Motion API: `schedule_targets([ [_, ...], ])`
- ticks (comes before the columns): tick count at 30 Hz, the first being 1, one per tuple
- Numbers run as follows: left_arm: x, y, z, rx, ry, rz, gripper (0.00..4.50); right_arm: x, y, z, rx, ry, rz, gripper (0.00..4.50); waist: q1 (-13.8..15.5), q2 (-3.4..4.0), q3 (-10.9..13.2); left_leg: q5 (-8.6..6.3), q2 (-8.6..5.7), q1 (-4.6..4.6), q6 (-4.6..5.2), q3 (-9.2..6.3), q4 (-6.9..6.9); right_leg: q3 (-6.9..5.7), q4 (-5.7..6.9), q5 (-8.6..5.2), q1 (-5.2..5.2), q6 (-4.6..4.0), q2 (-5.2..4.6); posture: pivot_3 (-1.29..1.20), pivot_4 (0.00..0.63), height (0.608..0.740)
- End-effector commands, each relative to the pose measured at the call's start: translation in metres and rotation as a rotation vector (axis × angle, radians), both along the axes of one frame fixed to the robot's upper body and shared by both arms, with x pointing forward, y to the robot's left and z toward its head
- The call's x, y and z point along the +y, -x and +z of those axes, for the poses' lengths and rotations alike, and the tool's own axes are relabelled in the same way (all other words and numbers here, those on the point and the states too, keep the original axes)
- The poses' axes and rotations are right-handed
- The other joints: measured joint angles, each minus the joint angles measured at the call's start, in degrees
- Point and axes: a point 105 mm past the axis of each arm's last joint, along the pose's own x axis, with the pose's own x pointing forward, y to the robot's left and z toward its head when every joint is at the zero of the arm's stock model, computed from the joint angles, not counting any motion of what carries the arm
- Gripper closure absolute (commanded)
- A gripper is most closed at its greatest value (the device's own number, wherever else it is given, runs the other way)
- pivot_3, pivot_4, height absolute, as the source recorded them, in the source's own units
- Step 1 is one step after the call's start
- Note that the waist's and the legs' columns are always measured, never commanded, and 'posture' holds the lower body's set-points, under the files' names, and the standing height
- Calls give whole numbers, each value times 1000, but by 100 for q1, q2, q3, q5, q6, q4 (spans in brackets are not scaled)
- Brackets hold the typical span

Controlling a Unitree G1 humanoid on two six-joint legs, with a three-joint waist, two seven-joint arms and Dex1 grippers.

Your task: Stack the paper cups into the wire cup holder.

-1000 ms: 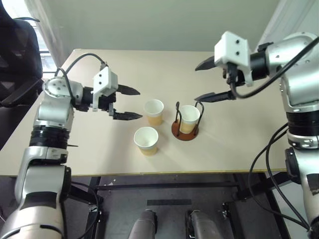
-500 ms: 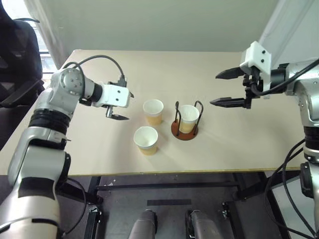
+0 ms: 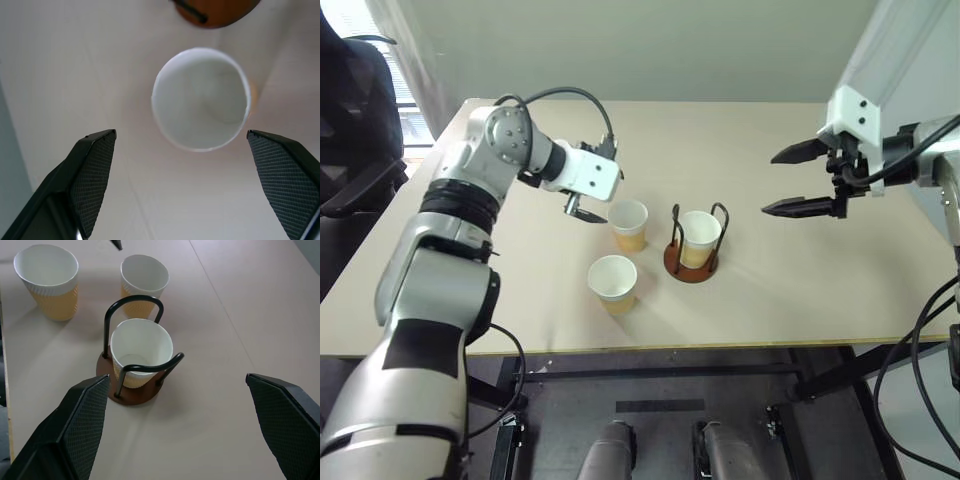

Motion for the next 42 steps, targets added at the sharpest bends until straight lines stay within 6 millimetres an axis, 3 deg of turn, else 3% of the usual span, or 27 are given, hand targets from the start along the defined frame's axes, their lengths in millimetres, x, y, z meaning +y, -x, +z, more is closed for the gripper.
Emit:
schedule_targets([
  [1, -2, 2, 13, -16, -38, -22, 0, 0, 4, 13, -41, 15, 8, 86, -3, 1, 1, -1, 1, -3, 1, -2, 3, 3, 0, 2, -1, 4, -2, 0, 150, 740],
  [14, 9, 3, -4, 32, -135, -3, 0, -1, 6, 3, -17, 26, 32, 86, 16, 4, 2, -3, -25, -9, 14, 6, 14, 1, 0, 7, -3, 14, -10, 0, 150, 740],
  [42, -7, -8, -29, -17, -158, -14, 0, -2, 8, 6, 22, -2, 49, 86, 15, 2, 1, 4, -39, -14, 30, 14, 27, 9, 3, 18, -2, 37, -33, 0, 150, 740],
])
